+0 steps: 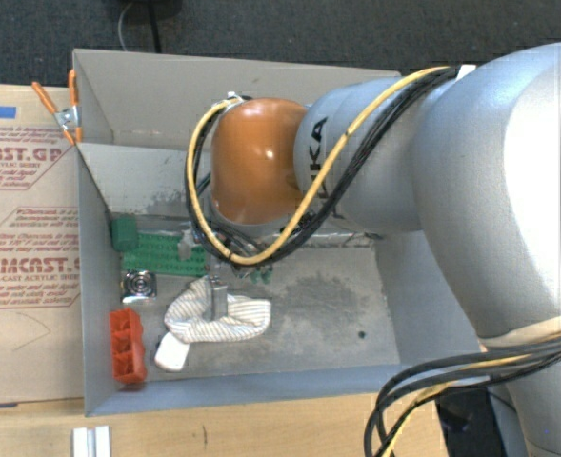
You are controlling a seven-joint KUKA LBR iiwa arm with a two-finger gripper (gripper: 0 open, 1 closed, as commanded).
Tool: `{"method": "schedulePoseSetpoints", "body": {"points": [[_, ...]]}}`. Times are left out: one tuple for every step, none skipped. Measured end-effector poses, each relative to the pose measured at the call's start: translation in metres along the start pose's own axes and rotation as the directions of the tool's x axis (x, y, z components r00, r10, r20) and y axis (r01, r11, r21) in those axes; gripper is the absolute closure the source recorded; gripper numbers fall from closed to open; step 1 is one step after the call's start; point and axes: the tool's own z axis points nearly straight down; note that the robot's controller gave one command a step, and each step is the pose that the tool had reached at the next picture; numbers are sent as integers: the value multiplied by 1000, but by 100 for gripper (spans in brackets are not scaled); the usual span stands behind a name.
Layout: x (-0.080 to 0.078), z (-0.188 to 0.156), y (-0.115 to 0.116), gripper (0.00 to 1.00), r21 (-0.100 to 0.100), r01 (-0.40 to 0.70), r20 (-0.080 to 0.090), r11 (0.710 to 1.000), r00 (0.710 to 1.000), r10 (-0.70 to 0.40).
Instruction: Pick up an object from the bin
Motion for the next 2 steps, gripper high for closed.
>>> {"method": "schedulePoseSetpoints", "body": {"points": [[13,25,-3,0,-1,-65,-1,998,998,65],[16,42,-13,0,0,-110,0,994,994,110]]}}
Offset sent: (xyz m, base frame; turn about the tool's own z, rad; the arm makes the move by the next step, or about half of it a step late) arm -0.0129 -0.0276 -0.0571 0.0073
